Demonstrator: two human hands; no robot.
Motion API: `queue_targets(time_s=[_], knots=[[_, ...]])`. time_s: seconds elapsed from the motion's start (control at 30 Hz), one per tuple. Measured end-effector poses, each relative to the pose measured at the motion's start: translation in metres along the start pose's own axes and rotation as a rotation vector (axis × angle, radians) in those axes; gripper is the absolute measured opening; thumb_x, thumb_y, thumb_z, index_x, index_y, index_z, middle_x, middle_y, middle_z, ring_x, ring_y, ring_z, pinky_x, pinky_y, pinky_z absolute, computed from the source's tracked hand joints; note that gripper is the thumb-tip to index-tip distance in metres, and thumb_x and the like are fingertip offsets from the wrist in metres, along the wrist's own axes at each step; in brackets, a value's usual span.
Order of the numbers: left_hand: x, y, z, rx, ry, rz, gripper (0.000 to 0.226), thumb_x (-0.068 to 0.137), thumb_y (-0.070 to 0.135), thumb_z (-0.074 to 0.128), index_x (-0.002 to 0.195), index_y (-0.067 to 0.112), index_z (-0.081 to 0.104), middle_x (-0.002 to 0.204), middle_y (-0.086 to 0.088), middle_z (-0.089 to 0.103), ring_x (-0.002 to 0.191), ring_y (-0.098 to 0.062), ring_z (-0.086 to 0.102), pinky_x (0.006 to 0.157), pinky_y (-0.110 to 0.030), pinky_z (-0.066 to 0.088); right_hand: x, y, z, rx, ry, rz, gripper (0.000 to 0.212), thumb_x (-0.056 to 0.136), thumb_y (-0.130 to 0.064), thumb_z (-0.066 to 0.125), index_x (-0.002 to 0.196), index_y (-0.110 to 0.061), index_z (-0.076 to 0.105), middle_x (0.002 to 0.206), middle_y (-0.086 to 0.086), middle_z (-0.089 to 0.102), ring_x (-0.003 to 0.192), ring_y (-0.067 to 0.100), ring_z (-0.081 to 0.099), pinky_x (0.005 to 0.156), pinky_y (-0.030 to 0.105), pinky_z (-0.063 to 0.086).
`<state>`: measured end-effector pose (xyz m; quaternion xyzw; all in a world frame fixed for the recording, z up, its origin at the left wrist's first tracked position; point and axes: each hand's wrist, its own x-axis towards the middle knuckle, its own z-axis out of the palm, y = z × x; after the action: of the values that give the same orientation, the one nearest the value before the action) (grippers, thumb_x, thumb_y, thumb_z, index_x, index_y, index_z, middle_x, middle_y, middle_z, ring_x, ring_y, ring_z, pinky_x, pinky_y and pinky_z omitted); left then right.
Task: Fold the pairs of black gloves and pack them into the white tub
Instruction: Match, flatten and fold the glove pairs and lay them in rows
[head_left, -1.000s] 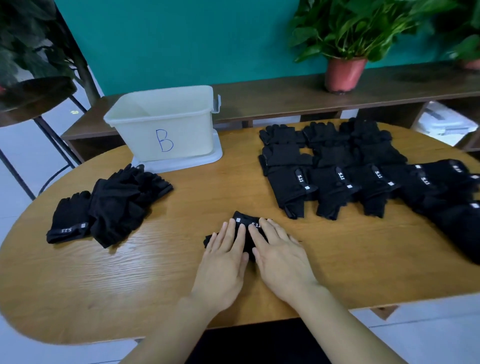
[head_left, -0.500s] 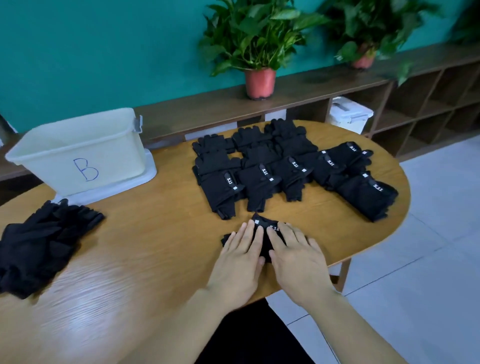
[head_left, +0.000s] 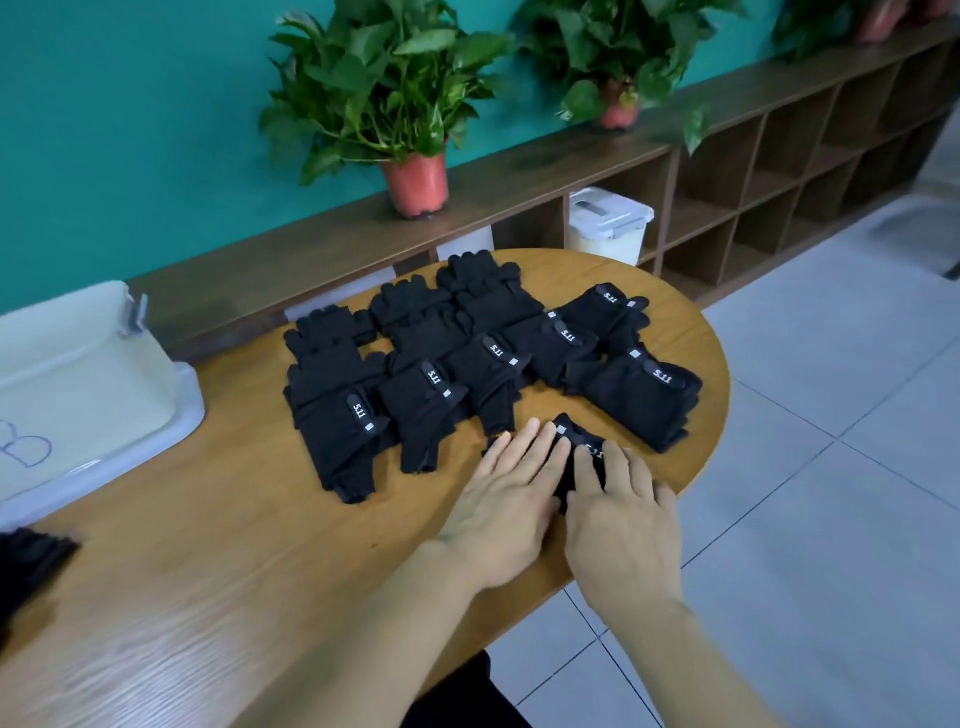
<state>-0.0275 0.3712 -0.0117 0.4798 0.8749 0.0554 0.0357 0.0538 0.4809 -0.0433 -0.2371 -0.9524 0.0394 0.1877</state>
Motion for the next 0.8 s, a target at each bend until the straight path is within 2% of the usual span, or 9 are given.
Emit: queue_targets(time_s=[0.07,0.13,0.23,0.3,0.37,0.4,0.5,0.6,0.8], knots=[[0.006,-0.002,0.003,0.062,0.064,0.001,0.056,0.106,0.027,0.018,0.16,0.018,0.005,0.166,0.003,-0.007,0.147,-0.01,-0.025,0.119,-0.03,-0.018,0.005,-0.003,0.001,-0.002,0.002,0.032,0.051,0.07,-0.017,0.081,0.116,-0.002,0.068,0.118,0.025,0.064,0.106,0.042,0.062,0.074,0.047,0.05],[0.008,-0.001,0.005,0.105,0.131,-0.037,0.06,0.099,0.028,0.015,0.157,0.014,0.023,0.166,-0.002,0.014,0.152,-0.014,-0.005,0.123,-0.033,-0.006,0.009,-0.006,0.002,0.002,-0.005,0.054,0.051,0.073,-0.02,0.08,0.119,-0.002,0.067,0.121,0.025,0.062,0.107,0.041,0.06,0.076,0.048,0.048],[0.005,-0.002,0.013,0.118,0.238,-0.064,0.051,0.096,0.02,0.051,0.146,0.01,0.047,0.153,-0.007,0.044,0.147,-0.02,0.032,0.122,-0.035,0.018,0.013,-0.008,0.005,0.013,0.006,0.073,0.049,0.079,-0.023,0.075,0.123,-0.003,0.065,0.124,0.024,0.061,0.111,0.04,0.059,0.079,0.049,0.047],[0.002,-0.005,0.02,0.122,0.264,-0.068,0.049,0.094,0.018,0.058,0.142,0.009,0.052,0.149,-0.006,0.049,0.143,-0.018,0.039,0.12,-0.034,0.024,0.016,-0.008,0.007,0.004,0.028,0.081,0.042,0.087,-0.023,0.063,0.125,-0.004,0.064,0.126,0.023,0.06,0.113,0.039,0.058,0.08,0.05,0.046],[0.0,-0.005,0.018,0.1,0.206,-0.099,0.047,0.102,0.024,0.037,0.147,0.01,0.045,0.155,-0.005,0.04,0.147,-0.015,0.027,0.123,-0.033,0.017,0.02,-0.01,0.008,0.01,0.013,0.093,0.046,0.091,-0.028,0.043,0.126,-0.005,0.063,0.128,0.023,0.06,0.116,0.039,0.057,0.083,0.05,0.045],[0.0,-0.004,0.014,0.077,0.161,-0.107,0.05,0.106,0.027,0.026,0.153,0.012,0.034,0.161,-0.003,0.026,0.15,-0.012,0.013,0.125,-0.03,0.006,0.021,-0.01,0.007,0.024,-0.003,0.096,0.051,0.092,-0.03,0.035,0.127,-0.005,0.063,0.129,0.022,0.059,0.117,0.039,0.056,0.085,0.05,0.045],[0.001,-0.006,0.008,0.025,0.094,-0.073,0.053,0.109,0.03,0.019,0.158,0.019,0.002,0.162,0.007,-0.012,0.147,-0.003,-0.02,0.118,-0.022,-0.017,0.02,-0.007,0.005,0.08,0.038,0.085,0.056,0.092,-0.032,0.028,0.13,-0.006,0.061,0.135,0.022,0.056,0.124,0.038,0.052,0.094,0.053,0.042],[-0.001,-0.006,0.007,0.032,0.107,-0.088,0.054,0.11,0.031,0.02,0.158,0.022,-0.002,0.162,0.01,-0.014,0.146,-0.003,-0.023,0.117,-0.025,-0.02,0.013,0.0,0.006,0.137,0.149,0.018,0.051,0.093,-0.029,0.035,0.131,-0.007,0.06,0.141,0.018,0.053,0.134,0.035,0.045,0.105,0.053,0.033],[0.001,-0.006,0.005,0.056,0.011,-0.105,0.056,0.108,0.036,0.013,0.157,0.022,-0.009,0.163,0.01,-0.018,0.146,-0.005,-0.027,0.117,-0.029,-0.023,0.01,0.005,0.017,0.166,0.221,0.006,0.048,0.09,-0.023,0.036,0.116,-0.003,0.07,0.129,0.013,0.064,0.127,0.032,0.054,0.102,0.054,0.039]])
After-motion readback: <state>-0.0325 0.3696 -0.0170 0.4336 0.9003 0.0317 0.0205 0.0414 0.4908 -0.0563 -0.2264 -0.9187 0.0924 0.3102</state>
